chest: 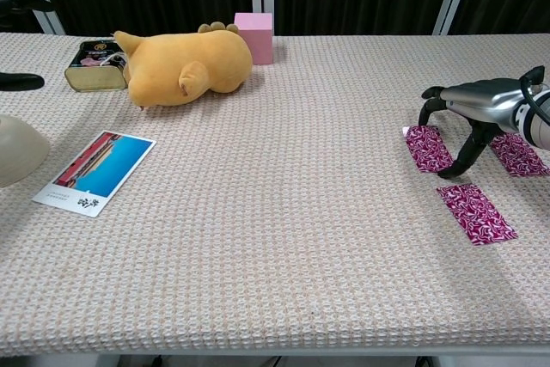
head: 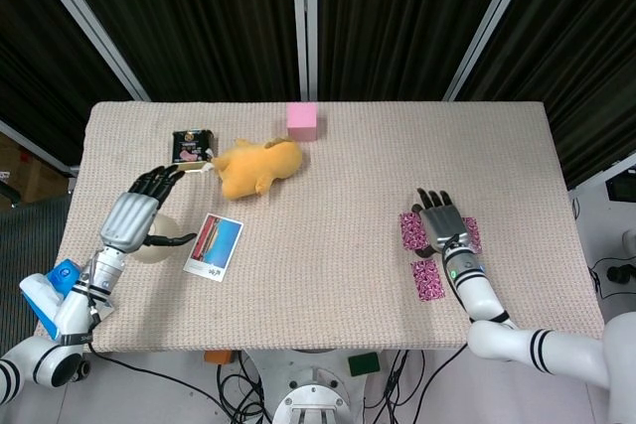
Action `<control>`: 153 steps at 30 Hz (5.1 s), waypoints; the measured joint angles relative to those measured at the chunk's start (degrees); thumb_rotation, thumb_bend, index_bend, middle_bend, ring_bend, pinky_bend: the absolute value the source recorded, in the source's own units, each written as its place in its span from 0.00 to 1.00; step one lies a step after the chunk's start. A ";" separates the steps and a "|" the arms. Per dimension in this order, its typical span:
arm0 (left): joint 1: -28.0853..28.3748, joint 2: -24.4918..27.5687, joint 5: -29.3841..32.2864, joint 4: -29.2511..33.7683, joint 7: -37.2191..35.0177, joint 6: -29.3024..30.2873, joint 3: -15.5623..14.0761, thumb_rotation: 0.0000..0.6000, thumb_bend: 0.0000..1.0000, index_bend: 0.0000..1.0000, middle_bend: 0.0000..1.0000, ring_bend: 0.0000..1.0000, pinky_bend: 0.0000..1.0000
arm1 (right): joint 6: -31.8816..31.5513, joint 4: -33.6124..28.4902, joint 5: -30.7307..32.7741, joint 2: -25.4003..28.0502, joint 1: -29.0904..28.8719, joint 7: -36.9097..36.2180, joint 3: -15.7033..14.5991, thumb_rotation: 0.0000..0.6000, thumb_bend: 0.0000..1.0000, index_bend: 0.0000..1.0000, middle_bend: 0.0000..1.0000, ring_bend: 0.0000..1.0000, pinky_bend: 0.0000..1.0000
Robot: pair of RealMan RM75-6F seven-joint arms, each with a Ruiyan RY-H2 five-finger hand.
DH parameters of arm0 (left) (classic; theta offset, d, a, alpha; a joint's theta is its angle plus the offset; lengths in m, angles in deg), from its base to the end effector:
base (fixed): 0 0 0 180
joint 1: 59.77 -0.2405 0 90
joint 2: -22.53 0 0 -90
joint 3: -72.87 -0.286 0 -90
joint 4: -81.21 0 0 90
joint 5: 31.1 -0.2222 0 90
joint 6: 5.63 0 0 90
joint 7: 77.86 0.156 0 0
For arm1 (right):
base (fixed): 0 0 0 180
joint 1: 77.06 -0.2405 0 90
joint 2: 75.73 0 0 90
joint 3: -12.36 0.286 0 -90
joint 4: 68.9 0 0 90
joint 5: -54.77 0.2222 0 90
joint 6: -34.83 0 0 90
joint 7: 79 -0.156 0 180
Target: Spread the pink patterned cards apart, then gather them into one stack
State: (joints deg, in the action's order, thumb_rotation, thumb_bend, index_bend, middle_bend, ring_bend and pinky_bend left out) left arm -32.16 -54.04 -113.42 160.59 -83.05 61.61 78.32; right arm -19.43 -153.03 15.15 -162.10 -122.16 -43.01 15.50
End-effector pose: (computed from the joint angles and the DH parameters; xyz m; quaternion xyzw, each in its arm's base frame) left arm -0.2832 0.3377 0.0711 -0.6796 -0.3830 -0.4202 0.4636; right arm -0.2368 -0.3753 -0.0295 0.7453 -0.4081 0.1913 0.4914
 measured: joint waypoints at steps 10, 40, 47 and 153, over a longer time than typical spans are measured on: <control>-0.05 0.02 -0.06 -0.06 -0.08 -0.01 -0.06 0.37 0.04 0.04 0.02 0.00 0.12 | 0.06 -1.53 -0.92 1.87 0.47 -1.09 0.61 0.90 0.15 0.31 0.00 0.00 0.00; 0.04 0.35 0.48 2.52 2.98 -0.01 0.14 0.37 0.04 0.04 0.02 0.00 0.12 | -3.87 -19.34 -11.61 15.71 5.99 -3.70 -3.82 0.90 0.17 0.31 0.00 0.00 0.00; -0.10 0.49 0.42 3.11 3.58 0.23 0.05 0.36 0.04 0.04 0.02 0.00 0.12 | -5.27 -21.73 -15.36 16.69 8.74 -2.57 -7.53 0.90 0.17 0.31 0.00 0.00 0.00; 0.28 0.91 1.25 2.89 3.82 -1.32 0.04 0.36 0.04 0.05 0.02 0.00 0.12 | 4.01 2.95 -4.45 7.95 8.04 -4.91 -1.69 0.94 0.18 0.34 0.00 0.00 0.00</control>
State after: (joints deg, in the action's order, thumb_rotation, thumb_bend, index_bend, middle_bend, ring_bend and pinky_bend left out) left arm -31.88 -53.12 -112.18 163.48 -79.23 60.29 78.36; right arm -15.42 -150.07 10.69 -154.15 -114.12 -47.92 13.81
